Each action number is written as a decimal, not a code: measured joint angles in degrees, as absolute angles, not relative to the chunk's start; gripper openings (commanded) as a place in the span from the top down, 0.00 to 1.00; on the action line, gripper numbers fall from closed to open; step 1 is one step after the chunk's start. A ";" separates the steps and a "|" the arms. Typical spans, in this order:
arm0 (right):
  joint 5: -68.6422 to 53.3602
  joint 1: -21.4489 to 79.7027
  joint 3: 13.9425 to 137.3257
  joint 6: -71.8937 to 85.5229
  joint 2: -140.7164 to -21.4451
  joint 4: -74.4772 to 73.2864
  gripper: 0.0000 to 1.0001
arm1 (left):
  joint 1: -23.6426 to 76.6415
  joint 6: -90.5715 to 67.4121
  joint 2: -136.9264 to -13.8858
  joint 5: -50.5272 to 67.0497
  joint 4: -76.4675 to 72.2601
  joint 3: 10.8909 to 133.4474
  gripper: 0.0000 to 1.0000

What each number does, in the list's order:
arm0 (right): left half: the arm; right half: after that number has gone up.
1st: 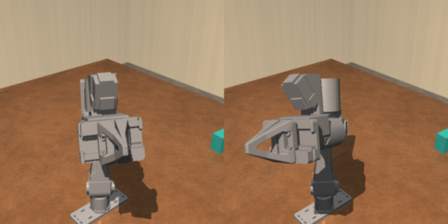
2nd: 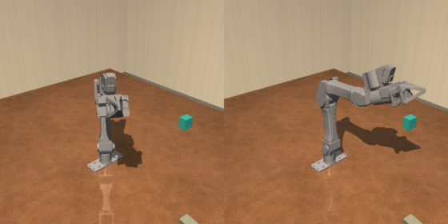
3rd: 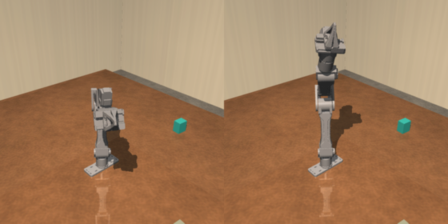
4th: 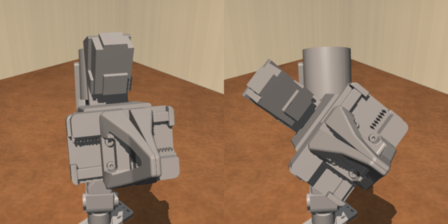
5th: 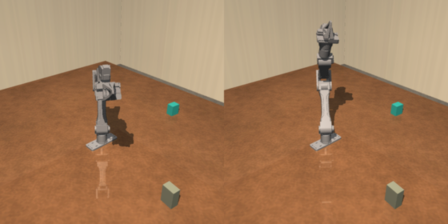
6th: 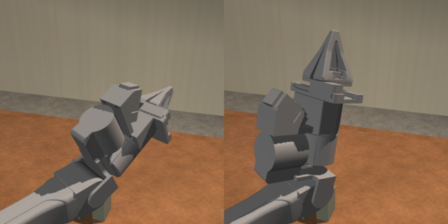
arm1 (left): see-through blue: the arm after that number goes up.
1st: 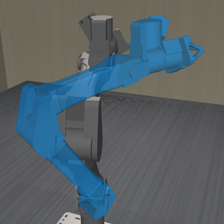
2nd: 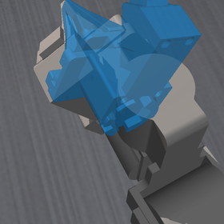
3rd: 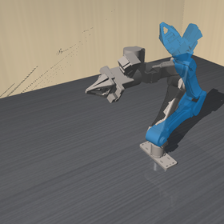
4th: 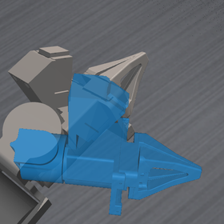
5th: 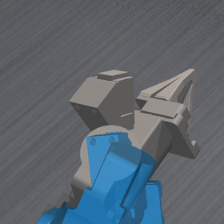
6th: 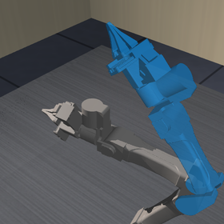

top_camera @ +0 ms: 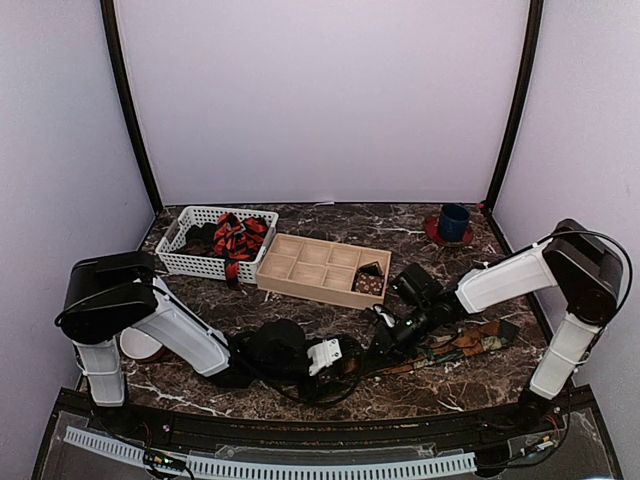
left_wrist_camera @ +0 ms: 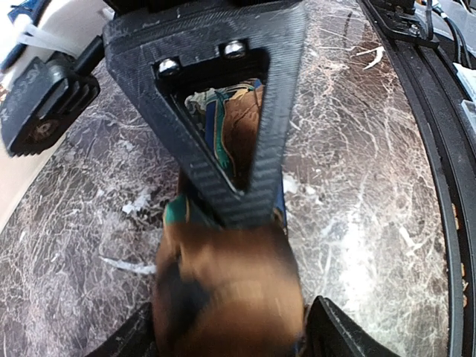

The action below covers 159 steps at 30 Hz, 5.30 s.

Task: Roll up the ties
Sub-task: Roll the tie at the center of the board.

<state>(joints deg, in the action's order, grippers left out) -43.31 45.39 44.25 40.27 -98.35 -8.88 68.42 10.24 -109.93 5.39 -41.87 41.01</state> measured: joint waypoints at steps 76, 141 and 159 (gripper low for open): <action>-48.84 40.58 42.22 36.67 -101.47 -7.27 0.96 | 68.42 6.76 -116.97 6.15 -42.70 49.56 0.59; -34.20 41.45 45.71 31.46 -96.03 -17.12 0.60 | 68.45 0.86 -117.67 5.93 -38.00 53.39 0.67; -45.39 41.39 47.13 38.13 -90.39 -18.44 0.46 | 68.49 6.52 -116.01 5.52 -35.90 52.14 0.66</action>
<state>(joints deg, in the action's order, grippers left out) -45.39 41.39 47.13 38.13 -90.39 -18.44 68.49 6.52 -116.01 5.52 -35.90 52.14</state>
